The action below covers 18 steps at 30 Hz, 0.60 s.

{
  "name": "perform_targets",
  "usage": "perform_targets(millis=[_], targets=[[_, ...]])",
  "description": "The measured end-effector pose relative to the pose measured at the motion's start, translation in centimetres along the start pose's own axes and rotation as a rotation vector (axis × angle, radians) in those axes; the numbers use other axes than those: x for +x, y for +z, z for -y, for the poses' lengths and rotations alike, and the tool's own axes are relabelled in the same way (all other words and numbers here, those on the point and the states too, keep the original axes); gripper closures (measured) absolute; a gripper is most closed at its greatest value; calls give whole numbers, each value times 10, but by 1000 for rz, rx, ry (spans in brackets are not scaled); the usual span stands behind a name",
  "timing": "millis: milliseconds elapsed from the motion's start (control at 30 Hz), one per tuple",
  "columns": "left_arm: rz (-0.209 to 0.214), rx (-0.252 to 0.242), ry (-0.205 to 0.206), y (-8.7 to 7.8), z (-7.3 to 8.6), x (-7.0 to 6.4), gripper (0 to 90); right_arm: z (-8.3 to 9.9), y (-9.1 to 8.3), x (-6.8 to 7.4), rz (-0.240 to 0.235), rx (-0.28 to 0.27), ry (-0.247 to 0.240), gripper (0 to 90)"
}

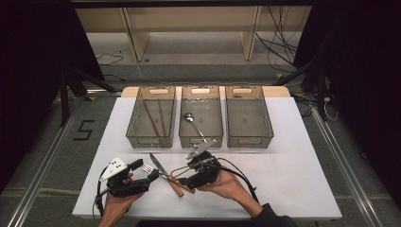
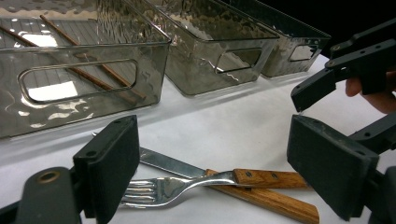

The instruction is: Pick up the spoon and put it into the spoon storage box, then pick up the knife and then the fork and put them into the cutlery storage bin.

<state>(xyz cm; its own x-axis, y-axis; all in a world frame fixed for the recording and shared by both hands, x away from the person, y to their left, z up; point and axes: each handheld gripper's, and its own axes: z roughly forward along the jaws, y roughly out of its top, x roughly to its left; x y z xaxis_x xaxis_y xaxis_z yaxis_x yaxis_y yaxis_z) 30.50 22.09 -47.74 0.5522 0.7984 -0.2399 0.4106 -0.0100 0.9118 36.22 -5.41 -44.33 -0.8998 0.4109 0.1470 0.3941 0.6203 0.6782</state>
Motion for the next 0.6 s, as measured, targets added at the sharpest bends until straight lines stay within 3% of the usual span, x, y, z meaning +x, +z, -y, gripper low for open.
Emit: perform_targets(millis=[267,600], targets=[[-5,-8,-1,-1,0,0,168,0,10,3,-5,21,-5,339],[-4,-7,9,-2,-1,-1,168,4,22,4,10,73,0,426]])
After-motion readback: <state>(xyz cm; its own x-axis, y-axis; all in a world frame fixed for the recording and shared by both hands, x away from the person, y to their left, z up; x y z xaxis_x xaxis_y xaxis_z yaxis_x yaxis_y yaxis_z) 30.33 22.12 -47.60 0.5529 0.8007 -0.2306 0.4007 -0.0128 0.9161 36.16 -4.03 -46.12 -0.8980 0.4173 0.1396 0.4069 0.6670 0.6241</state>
